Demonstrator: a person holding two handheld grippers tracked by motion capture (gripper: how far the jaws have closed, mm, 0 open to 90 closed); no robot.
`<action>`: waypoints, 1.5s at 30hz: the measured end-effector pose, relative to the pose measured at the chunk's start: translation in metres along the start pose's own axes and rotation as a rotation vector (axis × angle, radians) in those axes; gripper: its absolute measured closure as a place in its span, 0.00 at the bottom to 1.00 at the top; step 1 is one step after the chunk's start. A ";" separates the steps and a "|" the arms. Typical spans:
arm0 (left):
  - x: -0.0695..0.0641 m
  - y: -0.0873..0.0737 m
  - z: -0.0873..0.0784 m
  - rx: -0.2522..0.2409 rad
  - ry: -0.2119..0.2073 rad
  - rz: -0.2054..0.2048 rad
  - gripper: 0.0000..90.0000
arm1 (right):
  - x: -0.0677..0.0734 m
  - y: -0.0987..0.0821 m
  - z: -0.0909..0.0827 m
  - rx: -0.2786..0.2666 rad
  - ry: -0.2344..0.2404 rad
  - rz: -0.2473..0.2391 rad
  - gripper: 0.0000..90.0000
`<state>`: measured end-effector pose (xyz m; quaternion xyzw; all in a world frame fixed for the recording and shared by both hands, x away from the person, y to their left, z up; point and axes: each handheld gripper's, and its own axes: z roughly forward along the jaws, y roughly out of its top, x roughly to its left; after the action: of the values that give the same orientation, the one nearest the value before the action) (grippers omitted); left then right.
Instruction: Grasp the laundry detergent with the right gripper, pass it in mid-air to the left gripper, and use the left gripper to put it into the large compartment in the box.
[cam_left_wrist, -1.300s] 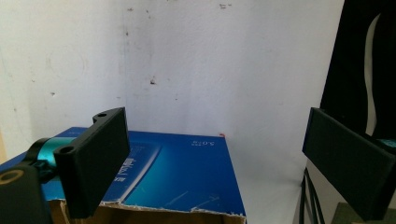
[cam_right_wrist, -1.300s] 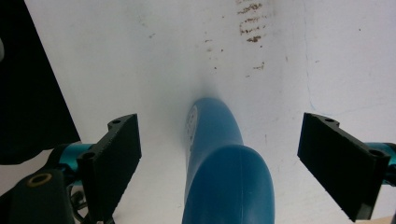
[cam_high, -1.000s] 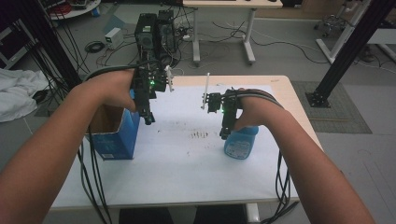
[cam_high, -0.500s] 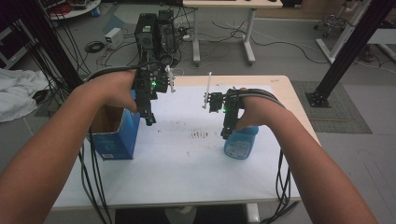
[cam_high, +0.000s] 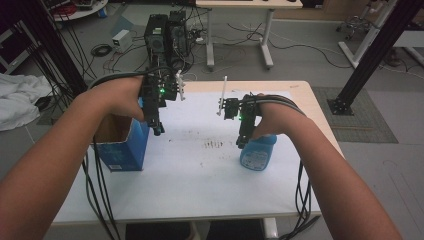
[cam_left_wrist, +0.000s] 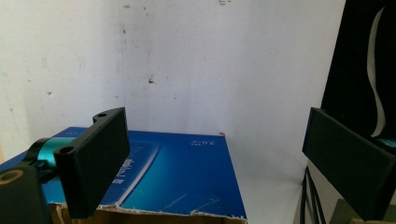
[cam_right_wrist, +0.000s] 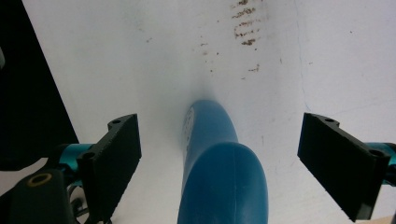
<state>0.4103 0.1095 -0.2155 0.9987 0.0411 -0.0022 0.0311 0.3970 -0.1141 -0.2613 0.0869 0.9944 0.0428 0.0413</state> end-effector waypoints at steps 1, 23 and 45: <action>-0.001 0.000 0.000 -0.004 0.001 0.002 0.08 | 0.000 -0.001 -0.001 -0.005 0.001 0.001 0.14; -0.014 -0.006 -0.001 -0.031 0.024 0.003 0.08 | 0.006 -0.030 -0.028 -0.453 0.039 0.170 0.14; -0.017 -0.010 0.005 -0.033 0.020 -0.010 0.08 | -0.027 -0.091 -0.032 -0.727 -0.094 0.380 0.14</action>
<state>0.3931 0.1173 -0.2212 0.9978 0.0464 0.0084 0.0473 0.4049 -0.2108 -0.2357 0.2507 0.8778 0.3942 0.1060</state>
